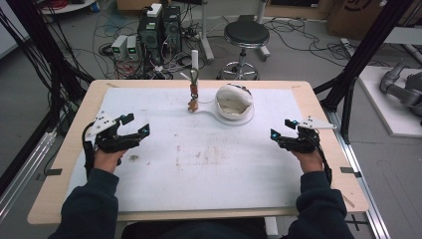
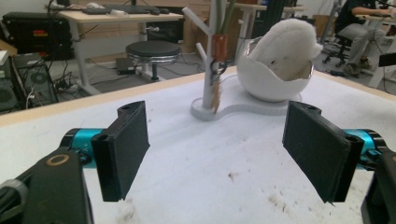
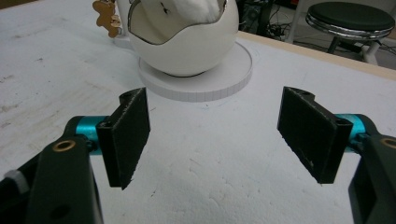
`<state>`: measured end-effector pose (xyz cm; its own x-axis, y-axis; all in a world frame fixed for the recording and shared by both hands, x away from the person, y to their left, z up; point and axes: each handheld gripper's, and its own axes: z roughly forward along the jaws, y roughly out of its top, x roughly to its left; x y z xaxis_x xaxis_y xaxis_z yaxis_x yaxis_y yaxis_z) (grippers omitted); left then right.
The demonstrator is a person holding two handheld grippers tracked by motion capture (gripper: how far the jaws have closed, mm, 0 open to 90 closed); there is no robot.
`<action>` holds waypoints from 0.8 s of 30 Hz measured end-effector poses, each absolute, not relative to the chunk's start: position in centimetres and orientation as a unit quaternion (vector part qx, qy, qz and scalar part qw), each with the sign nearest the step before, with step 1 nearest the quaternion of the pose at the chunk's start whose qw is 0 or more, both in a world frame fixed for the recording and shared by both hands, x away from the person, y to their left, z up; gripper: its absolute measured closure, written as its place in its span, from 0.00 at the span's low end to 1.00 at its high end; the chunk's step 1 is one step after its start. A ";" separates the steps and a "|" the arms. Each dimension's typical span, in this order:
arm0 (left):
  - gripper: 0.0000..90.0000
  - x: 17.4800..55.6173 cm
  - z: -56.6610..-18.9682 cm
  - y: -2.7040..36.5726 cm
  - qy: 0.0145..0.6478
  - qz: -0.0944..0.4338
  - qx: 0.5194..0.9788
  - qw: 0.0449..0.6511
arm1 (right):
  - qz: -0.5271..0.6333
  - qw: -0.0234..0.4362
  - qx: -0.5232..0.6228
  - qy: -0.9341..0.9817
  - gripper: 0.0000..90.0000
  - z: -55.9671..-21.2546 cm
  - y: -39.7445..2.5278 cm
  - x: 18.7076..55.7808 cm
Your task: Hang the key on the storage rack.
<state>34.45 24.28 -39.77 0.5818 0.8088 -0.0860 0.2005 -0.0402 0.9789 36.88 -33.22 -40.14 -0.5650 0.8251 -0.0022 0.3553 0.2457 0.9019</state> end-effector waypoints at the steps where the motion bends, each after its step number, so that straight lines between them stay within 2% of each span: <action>1: 0.25 34.4 -39.9 24.4 0.379 0.263 0.671 0.581 | 0.471 0.250 0.394 0.748 0.29 -40.1 -33.2 36.9; 5: 0.21 34.1 -40.4 24.9 0.400 0.264 0.658 0.582 | 0.470 0.250 0.390 0.751 0.29 -40.1 -33.0 36.8; 24: 0.21 33.9 -41.2 25.2 0.413 0.274 0.654 0.572 | 0.465 0.237 0.388 0.760 0.28 -40.6 -32.5 35.7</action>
<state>33.89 25.16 -41.19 0.5094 0.8530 -0.1137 0.2269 -0.0058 0.9739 35.70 -32.53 -40.57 -0.5872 0.8094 0.0010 0.3697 0.2671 0.8900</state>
